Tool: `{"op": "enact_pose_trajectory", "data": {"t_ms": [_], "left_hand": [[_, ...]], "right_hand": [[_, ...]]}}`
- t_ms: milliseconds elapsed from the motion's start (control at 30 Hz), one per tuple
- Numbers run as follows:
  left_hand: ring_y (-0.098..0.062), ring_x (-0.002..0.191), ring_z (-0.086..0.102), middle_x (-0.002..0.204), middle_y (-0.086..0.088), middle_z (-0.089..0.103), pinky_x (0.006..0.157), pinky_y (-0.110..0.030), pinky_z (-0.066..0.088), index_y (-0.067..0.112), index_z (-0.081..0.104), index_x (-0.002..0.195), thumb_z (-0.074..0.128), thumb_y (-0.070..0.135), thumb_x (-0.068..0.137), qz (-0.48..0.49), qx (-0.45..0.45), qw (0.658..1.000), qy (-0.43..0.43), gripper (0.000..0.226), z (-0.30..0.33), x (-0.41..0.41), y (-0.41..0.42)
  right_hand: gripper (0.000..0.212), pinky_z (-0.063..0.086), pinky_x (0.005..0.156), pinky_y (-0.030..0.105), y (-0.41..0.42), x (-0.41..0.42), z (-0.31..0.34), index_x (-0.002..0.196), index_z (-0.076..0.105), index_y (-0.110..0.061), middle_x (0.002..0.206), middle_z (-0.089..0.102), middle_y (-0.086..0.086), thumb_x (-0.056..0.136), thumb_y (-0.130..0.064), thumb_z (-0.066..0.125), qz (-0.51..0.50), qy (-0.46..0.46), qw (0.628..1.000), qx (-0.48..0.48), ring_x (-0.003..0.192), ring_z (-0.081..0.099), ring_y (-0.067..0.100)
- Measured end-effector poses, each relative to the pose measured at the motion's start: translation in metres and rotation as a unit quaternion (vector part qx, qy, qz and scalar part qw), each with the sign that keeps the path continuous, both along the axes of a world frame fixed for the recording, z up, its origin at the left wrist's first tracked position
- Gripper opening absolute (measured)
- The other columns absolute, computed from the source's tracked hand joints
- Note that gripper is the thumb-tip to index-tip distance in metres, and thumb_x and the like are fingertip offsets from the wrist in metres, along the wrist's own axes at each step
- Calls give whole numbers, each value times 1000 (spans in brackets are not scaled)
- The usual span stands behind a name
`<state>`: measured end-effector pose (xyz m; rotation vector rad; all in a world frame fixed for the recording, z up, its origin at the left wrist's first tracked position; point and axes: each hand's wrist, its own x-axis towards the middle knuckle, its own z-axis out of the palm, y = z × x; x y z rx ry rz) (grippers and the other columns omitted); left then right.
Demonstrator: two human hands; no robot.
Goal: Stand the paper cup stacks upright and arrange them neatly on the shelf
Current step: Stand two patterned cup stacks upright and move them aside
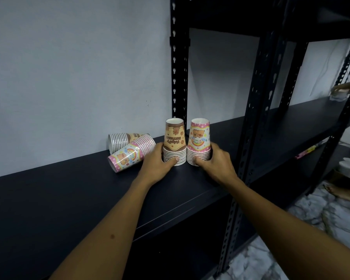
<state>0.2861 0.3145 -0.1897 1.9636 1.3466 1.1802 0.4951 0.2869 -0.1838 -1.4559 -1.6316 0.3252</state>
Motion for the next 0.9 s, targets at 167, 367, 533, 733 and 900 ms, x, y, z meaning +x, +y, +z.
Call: {"op": "enact_pose_trajectory", "data": {"t_ms": [167,367,533,733,900], "left_hand": [[-14,119,56,132,2,58,102,-41,47,21,46,132,72,36,80,0,1,1000,1,60,0,0,0],[-13,120,56,133,3,58,102,-40,46,22,44,135,69,37,82,4,4,1000,20,60,2,1,-3],[-14,119,56,132,3,58,101,-39,47,22,46,133,69,38,83,9,0,999,40,58,4,3,-7],[-13,113,59,126,3,63,98,-40,49,19,53,127,68,36,82,16,-3,999,49,51,9,1,-17],[-21,114,59,124,-6,63,95,-34,48,11,55,125,65,27,87,25,-4,996,84,43,10,-2,-34]], "right_hand": [[66,46,82,21,1,0,-1,133,49,-14,125,64,5,77,-36,75,1,-2,1000,-1,107,62,17],[66,46,83,22,2,0,-1,132,49,-16,124,64,3,75,-37,74,7,-7,1000,2,107,63,17],[65,45,84,22,0,0,1,132,49,-14,125,63,5,76,-34,75,14,-11,1000,6,109,62,19],[67,46,82,24,-6,1,3,131,49,-12,124,64,7,74,-36,78,3,3,1000,-7,108,62,21],[69,48,83,27,-19,2,5,131,48,-12,125,62,7,74,-38,78,-3,-5,1000,-26,109,61,21]]}}
